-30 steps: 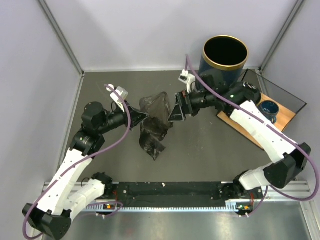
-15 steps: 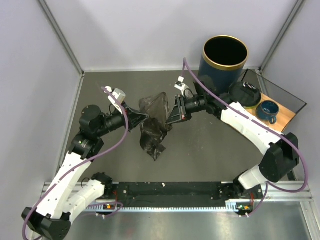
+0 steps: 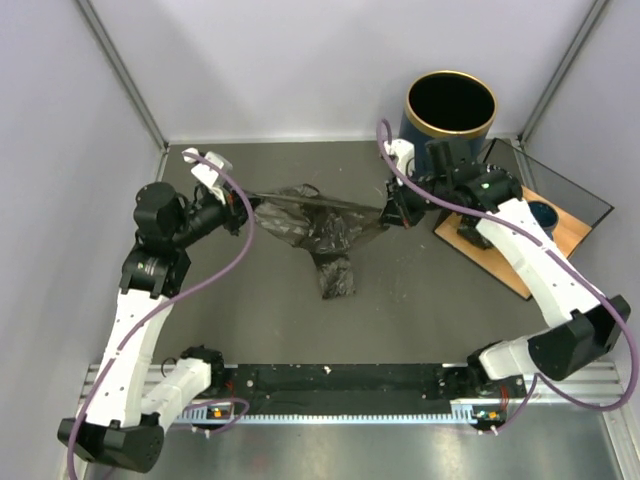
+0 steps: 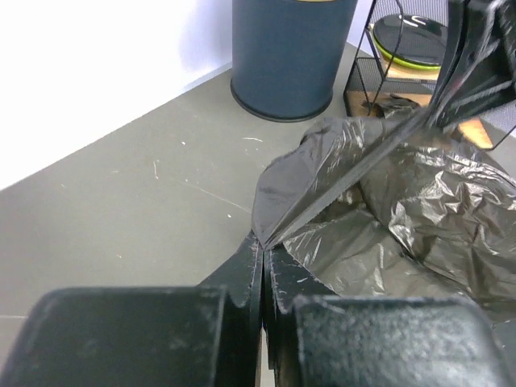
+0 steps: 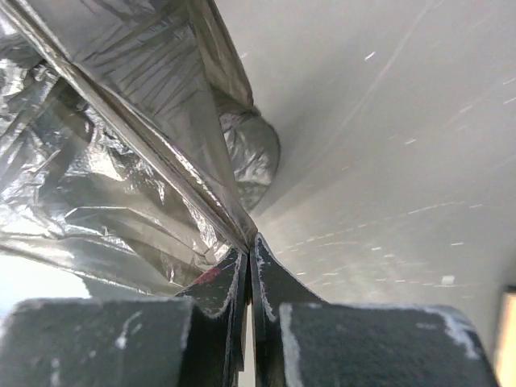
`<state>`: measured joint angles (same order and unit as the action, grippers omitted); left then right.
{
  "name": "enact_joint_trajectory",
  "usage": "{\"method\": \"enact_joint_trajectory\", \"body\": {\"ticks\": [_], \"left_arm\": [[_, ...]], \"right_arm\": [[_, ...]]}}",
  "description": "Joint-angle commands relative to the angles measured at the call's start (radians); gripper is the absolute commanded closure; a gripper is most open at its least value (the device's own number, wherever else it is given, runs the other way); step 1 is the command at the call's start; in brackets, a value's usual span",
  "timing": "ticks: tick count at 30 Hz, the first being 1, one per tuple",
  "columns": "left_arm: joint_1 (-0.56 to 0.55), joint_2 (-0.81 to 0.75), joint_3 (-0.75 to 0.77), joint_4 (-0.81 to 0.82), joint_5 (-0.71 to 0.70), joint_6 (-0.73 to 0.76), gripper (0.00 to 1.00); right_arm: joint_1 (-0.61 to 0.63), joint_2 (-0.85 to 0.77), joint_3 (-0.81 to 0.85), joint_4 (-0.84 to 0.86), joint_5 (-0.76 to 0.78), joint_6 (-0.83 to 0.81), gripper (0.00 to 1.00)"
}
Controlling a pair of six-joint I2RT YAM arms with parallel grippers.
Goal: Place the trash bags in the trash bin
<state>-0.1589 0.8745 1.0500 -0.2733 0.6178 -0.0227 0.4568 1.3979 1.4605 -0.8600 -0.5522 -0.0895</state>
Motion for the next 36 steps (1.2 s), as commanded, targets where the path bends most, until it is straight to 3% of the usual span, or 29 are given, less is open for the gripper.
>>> {"method": "enact_joint_trajectory", "body": {"ticks": [1, 4, 7, 11, 13, 16, 18, 21, 23, 28, 31, 32, 36], "left_arm": [[0.013, 0.043, 0.102, -0.029, 0.071, 0.133, 1.00], [-0.007, 0.089, 0.110, -0.076, 0.224, 0.121, 1.00], [-0.062, 0.141, 0.143, -0.086, 0.195, 0.122, 1.00], [-0.054, 0.265, 0.404, -0.067, 0.097, 0.074, 1.00], [-0.002, 0.287, 0.548, -0.046, 0.100, 0.060, 1.00], [0.009, 0.238, 0.565, -0.026, 0.060, 0.177, 1.00], [0.009, 0.173, 0.506, -0.078, 0.072, 0.272, 1.00], [0.009, 0.112, 0.368, -0.191, 0.063, 0.302, 1.00], [0.009, 0.063, 0.233, -0.190, 0.048, 0.232, 1.00], [0.010, 0.024, 0.062, -0.173, -0.009, 0.028, 1.00], [0.018, 0.029, -0.025, -0.185, -0.142, 0.062, 1.00], [0.050, 0.037, -0.047, -0.197, -0.183, 0.075, 1.00], [0.186, 0.057, -0.067, -0.179, -0.106, 0.110, 1.00]], "right_arm": [[-0.012, -0.045, 0.112, -0.054, 0.153, -0.193, 1.00], [-0.010, -0.007, 0.176, -0.042, 0.075, -0.110, 1.00], [-0.006, 0.091, 0.318, -0.011, -0.032, 0.001, 1.00], [-0.013, 0.288, 0.822, -0.011, -0.048, 0.082, 1.00], [-0.015, 0.337, 0.947, -0.013, -0.048, 0.082, 1.00], [-0.015, 0.294, 1.026, 0.018, -0.060, 0.082, 1.00], [-0.015, 0.231, 0.916, 0.103, -0.078, 0.126, 1.00], [0.017, 0.109, 0.649, 0.185, -0.097, 0.152, 1.00], [0.057, 0.060, 0.493, 0.193, -0.109, 0.143, 1.00], [0.115, 0.020, 0.206, 0.248, -0.091, 0.218, 1.00], [0.108, 0.001, 0.051, 0.251, -0.039, 0.169, 1.00], [0.096, -0.007, 0.022, 0.253, -0.032, 0.154, 1.00], [0.053, -0.014, -0.037, 0.248, -0.011, 0.113, 1.00]]}}
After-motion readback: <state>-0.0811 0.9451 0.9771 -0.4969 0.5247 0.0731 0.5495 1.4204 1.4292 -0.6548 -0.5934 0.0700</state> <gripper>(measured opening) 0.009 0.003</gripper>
